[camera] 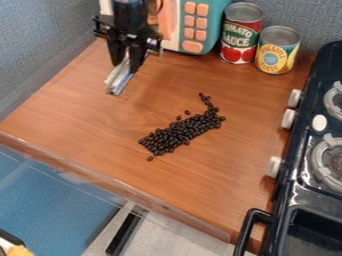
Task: Sweep into pile
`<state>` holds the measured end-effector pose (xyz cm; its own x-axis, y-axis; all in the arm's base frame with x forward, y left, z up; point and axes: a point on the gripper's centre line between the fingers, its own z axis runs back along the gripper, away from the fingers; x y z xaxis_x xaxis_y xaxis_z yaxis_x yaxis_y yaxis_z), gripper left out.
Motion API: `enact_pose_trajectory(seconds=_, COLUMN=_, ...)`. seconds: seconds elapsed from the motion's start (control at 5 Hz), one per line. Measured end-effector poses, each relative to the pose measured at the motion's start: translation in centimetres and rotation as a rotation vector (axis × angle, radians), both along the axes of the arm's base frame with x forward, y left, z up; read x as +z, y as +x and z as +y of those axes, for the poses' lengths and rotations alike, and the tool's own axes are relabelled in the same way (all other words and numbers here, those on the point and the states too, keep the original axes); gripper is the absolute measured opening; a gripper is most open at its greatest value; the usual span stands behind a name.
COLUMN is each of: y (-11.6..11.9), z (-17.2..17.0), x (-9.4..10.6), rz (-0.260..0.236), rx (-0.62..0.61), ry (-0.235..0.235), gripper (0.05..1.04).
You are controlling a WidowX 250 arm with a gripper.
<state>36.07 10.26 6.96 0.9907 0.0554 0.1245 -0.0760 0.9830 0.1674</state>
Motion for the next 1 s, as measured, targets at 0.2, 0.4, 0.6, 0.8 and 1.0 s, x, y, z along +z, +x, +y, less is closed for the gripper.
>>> enact_pose_trajectory(seconds=0.2, y=0.1, z=1.3, x=-1.2, rz=-0.007, rx=-0.034, ry=0.085, gripper=0.351)
enact_pose_trajectory(seconds=0.4, y=-0.3, z=1.4, x=-3.4, rz=0.032, rx=-0.074, ry=0.094, gripper=0.390)
enact_pose_trajectory(seconds=0.6, y=-0.7, z=2.1, x=-4.6, rz=0.084, rx=-0.069, ry=0.075, gripper=0.505)
enact_pose_trajectory(seconds=0.8, y=-0.9, z=2.5, x=-4.5, rz=0.091, rx=-0.078, ry=0.081, gripper=0.817)
enact_pose_trajectory(seconds=1.0, y=-1.4, z=2.8, x=-2.9, rz=0.090, rx=-0.084, ry=0.087, gripper=1.023)
